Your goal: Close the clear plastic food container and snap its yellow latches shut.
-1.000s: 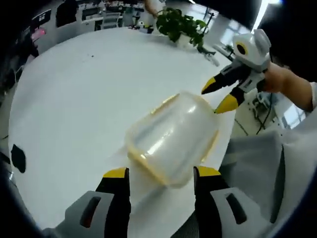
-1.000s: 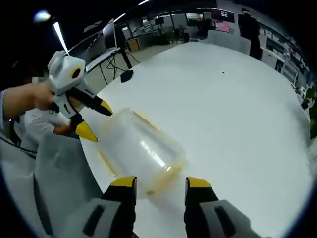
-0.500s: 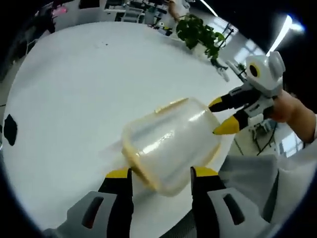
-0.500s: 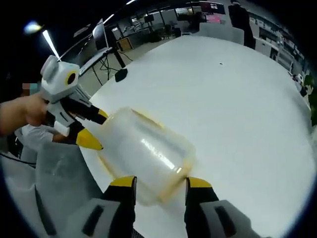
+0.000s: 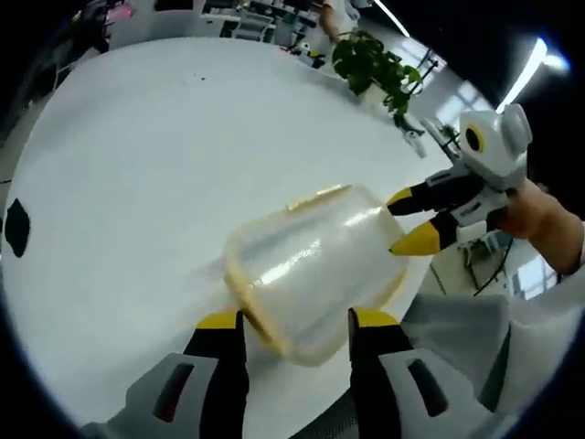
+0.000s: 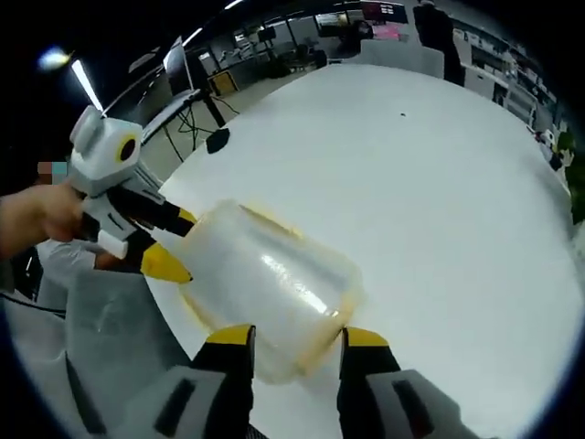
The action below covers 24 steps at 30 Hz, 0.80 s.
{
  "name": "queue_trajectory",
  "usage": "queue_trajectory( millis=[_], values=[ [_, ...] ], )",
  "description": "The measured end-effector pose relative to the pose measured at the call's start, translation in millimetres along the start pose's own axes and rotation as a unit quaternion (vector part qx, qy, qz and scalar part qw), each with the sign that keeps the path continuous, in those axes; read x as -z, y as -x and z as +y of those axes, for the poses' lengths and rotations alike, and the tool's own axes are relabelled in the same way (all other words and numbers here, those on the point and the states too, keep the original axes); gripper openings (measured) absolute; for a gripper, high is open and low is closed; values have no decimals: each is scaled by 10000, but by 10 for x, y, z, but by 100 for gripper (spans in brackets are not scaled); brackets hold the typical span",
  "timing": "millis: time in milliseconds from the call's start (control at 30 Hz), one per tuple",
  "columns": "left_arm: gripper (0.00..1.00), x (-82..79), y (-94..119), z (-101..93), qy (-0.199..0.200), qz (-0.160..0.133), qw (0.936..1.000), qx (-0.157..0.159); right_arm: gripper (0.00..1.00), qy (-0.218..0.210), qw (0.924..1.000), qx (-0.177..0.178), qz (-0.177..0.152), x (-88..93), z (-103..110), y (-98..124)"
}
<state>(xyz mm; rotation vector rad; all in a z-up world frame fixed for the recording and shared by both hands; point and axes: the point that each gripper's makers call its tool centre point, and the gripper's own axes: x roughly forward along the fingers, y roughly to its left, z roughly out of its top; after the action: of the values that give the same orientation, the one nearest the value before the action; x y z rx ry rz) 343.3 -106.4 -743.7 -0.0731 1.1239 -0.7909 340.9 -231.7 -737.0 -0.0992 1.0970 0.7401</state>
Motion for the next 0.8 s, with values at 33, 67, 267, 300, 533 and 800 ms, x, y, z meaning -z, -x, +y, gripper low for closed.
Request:
queue_trajectory(
  millis=[33, 67, 267, 300, 533, 800],
  values=[
    [40, -1, 0, 2, 4, -11, 10000, 6, 33, -28, 10000, -7, 38, 9, 13, -6],
    [40, -15, -8, 2, 129, -83, 9999, 13, 33, -94, 9999, 6, 44, 8, 10, -8],
    [38, 3, -47, 16, 267, -101, 9996, 8, 33, -30, 9998, -19, 182, 13, 30, -11],
    [38, 1, -24, 2, 329, -138, 9994, 4, 33, -63, 9998, -37, 167, 14, 29, -7],
    [40, -20, -22, 19, 410, -206, 9989, 36, 35, -132, 9999, -22, 106, -8, 11, -22],
    [41, -5, 7, 6, 132, -313, 9993, 141, 35, 27, 10000, 7, 74, -27, 14, -16]
  ],
)
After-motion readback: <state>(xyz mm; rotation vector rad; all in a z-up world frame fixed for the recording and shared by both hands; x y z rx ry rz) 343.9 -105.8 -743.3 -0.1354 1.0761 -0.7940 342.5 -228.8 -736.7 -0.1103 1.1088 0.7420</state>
